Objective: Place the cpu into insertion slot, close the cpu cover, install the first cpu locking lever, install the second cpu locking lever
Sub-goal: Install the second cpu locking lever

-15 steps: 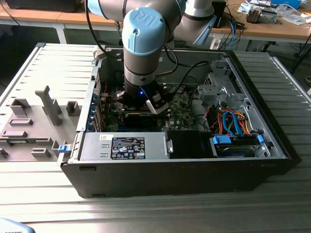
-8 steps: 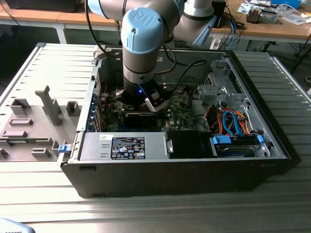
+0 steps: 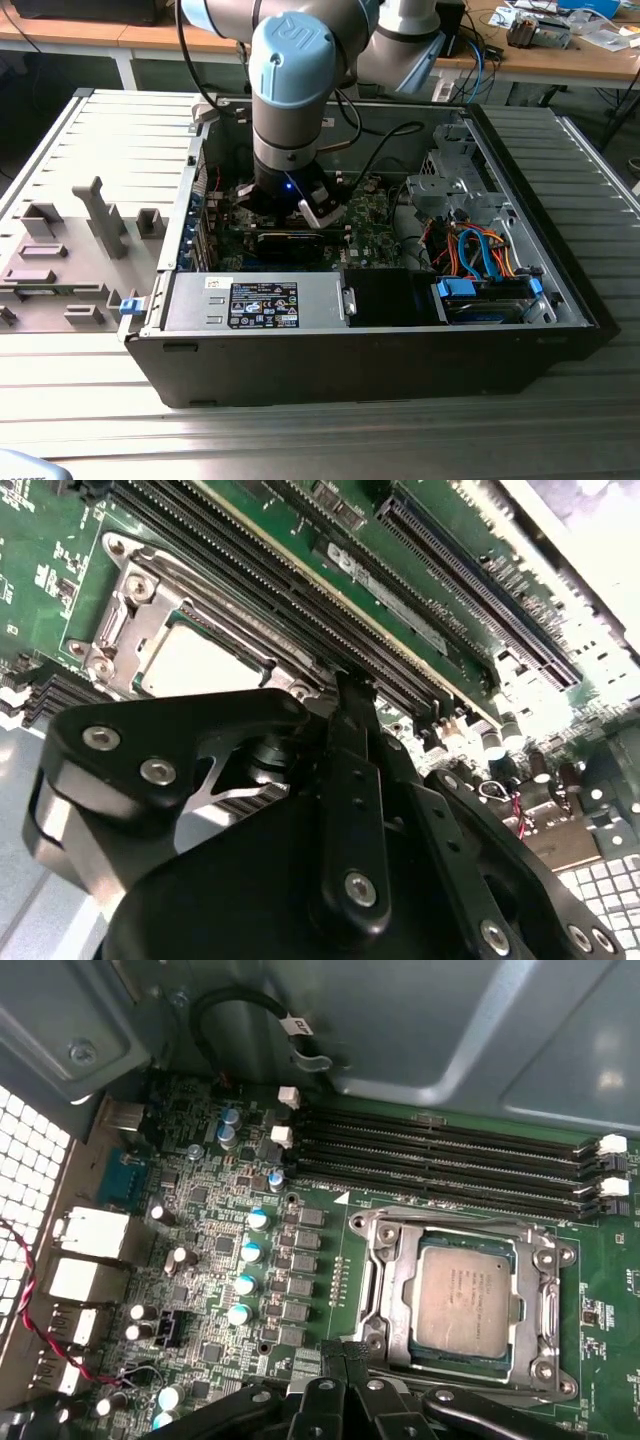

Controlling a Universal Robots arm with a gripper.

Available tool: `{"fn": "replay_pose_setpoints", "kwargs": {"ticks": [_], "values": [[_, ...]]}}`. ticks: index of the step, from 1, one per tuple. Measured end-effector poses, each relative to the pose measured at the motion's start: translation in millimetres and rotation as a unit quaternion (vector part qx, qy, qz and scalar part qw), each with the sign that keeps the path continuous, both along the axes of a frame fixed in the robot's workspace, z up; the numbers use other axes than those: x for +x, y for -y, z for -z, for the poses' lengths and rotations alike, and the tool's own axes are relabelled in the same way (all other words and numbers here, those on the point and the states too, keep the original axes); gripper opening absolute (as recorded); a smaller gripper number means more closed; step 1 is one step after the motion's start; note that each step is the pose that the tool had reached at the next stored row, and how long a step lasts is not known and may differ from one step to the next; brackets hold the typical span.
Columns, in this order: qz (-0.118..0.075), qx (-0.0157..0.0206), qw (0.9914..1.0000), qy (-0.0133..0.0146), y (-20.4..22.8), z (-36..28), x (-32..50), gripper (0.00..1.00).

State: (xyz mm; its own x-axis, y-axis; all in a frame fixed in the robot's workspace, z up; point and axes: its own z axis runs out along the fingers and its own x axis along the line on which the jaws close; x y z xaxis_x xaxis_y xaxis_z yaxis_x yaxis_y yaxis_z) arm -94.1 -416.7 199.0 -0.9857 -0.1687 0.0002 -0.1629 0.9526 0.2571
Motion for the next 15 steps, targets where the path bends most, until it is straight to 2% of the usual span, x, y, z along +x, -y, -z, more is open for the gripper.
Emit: {"fn": "replay_pose_setpoints", "kwargs": {"ticks": [1, 4, 7, 15], "values": [[0.0, -0.0011, 1.0, 0.0, 0.0, 0.0, 0.0, 0.11], [-0.001, -0.0014, 1.0, 0.0, -0.1, 0.1, -0.1, 0.11], [-0.002, -0.0002, 1.0, 0.0001, -2.3, 1.2, -0.5, 0.11], [-0.013, -0.0003, 0.99992, 0.0, -5.4, 1.8, -3.0, 0.11]]}}
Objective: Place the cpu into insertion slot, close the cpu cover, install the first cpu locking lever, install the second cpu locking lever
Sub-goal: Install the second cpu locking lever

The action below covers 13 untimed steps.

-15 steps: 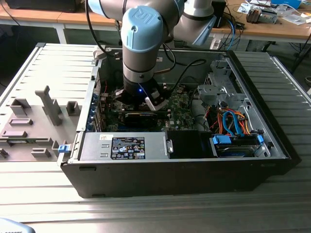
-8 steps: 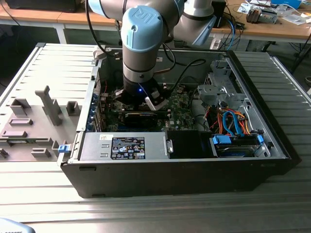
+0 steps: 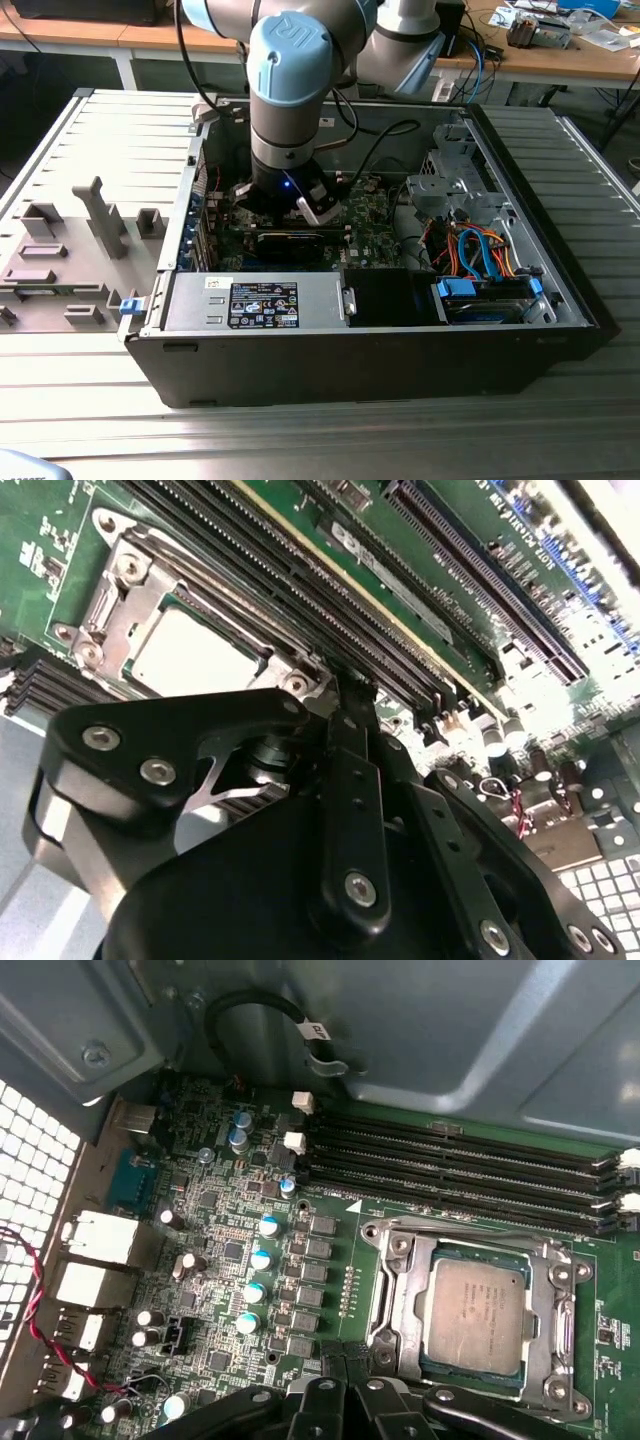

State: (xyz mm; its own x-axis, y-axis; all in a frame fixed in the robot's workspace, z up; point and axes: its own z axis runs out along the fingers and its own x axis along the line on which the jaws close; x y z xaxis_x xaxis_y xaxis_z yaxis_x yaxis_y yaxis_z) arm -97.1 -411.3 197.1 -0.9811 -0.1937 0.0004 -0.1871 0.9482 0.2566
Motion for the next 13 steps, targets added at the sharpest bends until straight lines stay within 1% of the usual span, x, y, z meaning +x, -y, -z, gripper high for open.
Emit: {"fn": "replay_pose_setpoints", "kwargs": {"ticks": [3, 5, 6, 7, 8, 9, 10, 11, 13], "values": [[0.0, 0.0, 1.0, 0.0001, -0.1, -3.7, 0.0, 0.11], [0.0, -0.0003, 1.0, 0.0, -0.1, -4.6, 0.3, 0.11], [0.0, -0.0017, 1.0, 0.0, -0.1, -5.3, 1.3, 0.11], [0.0, -0.0093, 0.99996, -0.0005, -0.3, -6.0, 5.8, 0.11], [0.0, -0.0144, 0.9999, -0.0015, -0.9, -6.2, 10.6, 0.11], [0.0, -0.0162, 0.99987, -0.0021, -1.4, -6.3, 13.0, 0.11], [-0.001, -0.0193, 0.99981, -0.0026, -2.8, -6.9, 16.3, 0.11], [0.0, -0.0212, 0.99977, -0.003, -4.7, -7.6, 19.0, 0.11], [0.0, -0.0233, 0.99972, -0.0033, -7.4, -9.5, 22.3, 0.11]]}}
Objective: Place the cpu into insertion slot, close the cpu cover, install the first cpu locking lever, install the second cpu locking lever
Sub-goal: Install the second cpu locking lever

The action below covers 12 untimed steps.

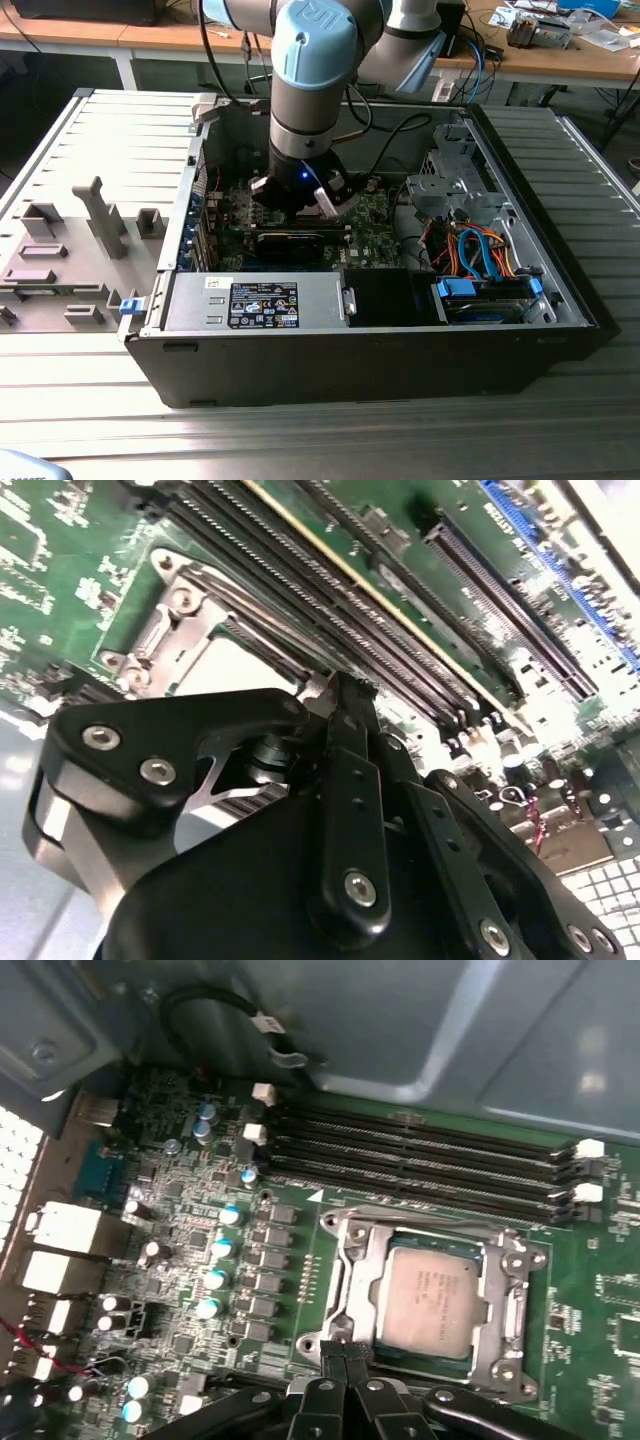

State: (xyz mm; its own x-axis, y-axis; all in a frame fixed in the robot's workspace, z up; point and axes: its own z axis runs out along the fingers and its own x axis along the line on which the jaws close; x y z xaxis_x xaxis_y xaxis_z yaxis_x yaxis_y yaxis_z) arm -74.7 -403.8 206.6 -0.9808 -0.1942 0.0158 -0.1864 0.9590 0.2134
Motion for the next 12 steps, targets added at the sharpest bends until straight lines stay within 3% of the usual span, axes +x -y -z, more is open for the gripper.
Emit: {"fn": "replay_pose_setpoints", "kwargs": {"ticks": [4, 9, 12], "values": [[0.0, -0.0026, 0.99999, -0.0019, -6.4, -2.6, 9.0, 0.11], [0.0, -0.0046, 0.99997, -0.0063, -14.7, -3.9, 20.0, 0.11], [0.0, -0.0072, 0.99995, -0.0067, -17.6, -9.4, 21.4, 0.11]]}}
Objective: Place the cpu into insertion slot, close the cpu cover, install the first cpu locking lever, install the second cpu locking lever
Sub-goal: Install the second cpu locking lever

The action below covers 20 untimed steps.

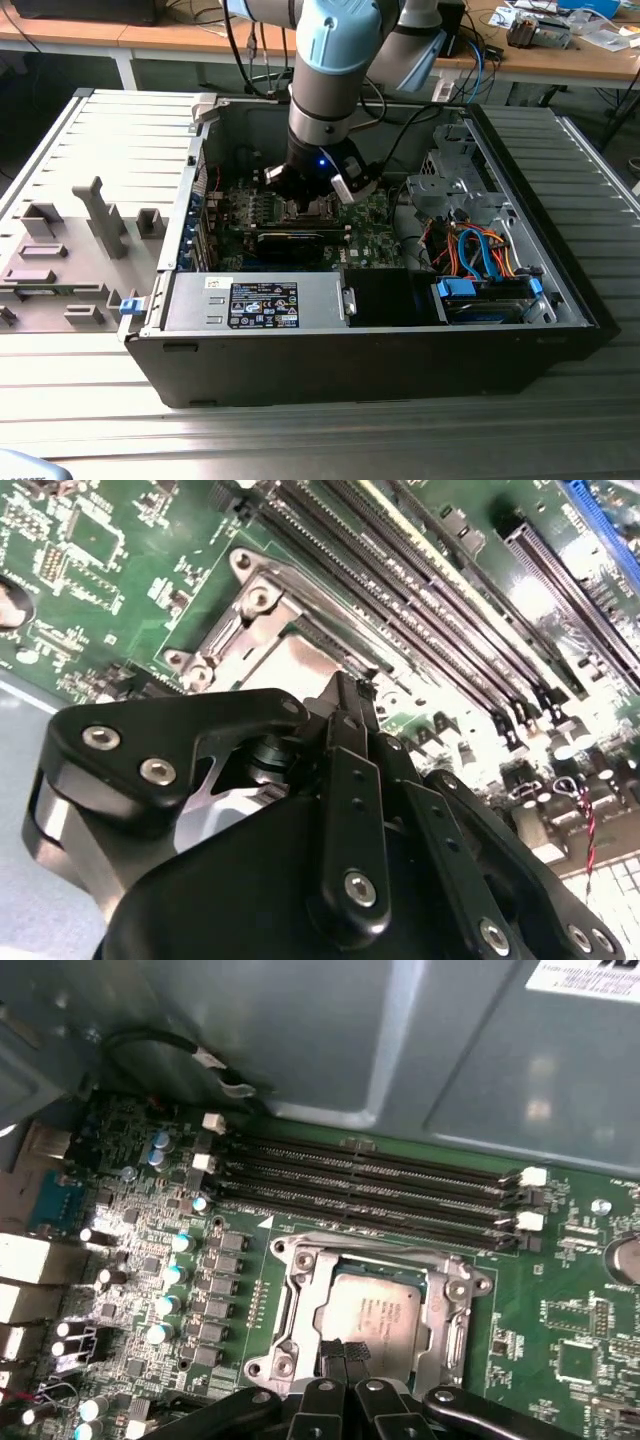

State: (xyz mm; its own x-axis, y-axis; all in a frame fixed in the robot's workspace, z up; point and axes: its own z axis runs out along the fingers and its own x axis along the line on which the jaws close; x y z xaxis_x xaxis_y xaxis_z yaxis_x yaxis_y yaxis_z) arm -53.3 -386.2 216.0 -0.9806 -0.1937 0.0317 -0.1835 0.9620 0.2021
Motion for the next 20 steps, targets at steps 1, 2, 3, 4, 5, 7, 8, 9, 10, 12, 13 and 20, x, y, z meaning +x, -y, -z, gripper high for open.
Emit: {"fn": "replay_pose_setpoints", "kwargs": {"ticks": [1, 2, 3, 4, 5, 7, 8, 9, 10, 12, 13, 20], "values": [[0.0, -0.0018, 1.0, 0.0, -0.5, -2.4, 0.0, 0.11], [0.0, -0.0043, 0.99999, 0.0001, -1.2, -5.9, 0.1, 0.11], [0.0, -0.0057, 0.99998, 0.0001, -1.7, -7.2, 0.1, 0.11], [0.0, -0.0061, 0.99998, 0.0, -1.8, -7.4, 0.1, 0.11], [0.0, -0.0061, 0.99998, 0.0, -2.0, -7.4, 0.0, 0.11], [0.0, -0.0062, 0.99998, 0.0, -2.5, -7.4, -0.1, 0.11], [0.0, -0.0061, 0.99998, 0.0001, -3.0, -7.4, -0.1, 0.11], [0.0, -0.0061, 0.99998, 0.0, -3.3, -7.4, -0.1, 0.11], [0.0, -0.0061, 0.99998, 0.0, -3.5, -7.4, -0.1, 0.11], [0.0, -0.0062, 0.99998, 0.0, -4.1, -7.4, -0.1, 0.11], [0.0, -0.0063, 0.99998, 0.0, -4.7, -7.3, -0.1, 0.11], [0.0, -0.0078, 0.99997, 0.0001, -5.2, -8.6, -0.1, 0.11]]}}
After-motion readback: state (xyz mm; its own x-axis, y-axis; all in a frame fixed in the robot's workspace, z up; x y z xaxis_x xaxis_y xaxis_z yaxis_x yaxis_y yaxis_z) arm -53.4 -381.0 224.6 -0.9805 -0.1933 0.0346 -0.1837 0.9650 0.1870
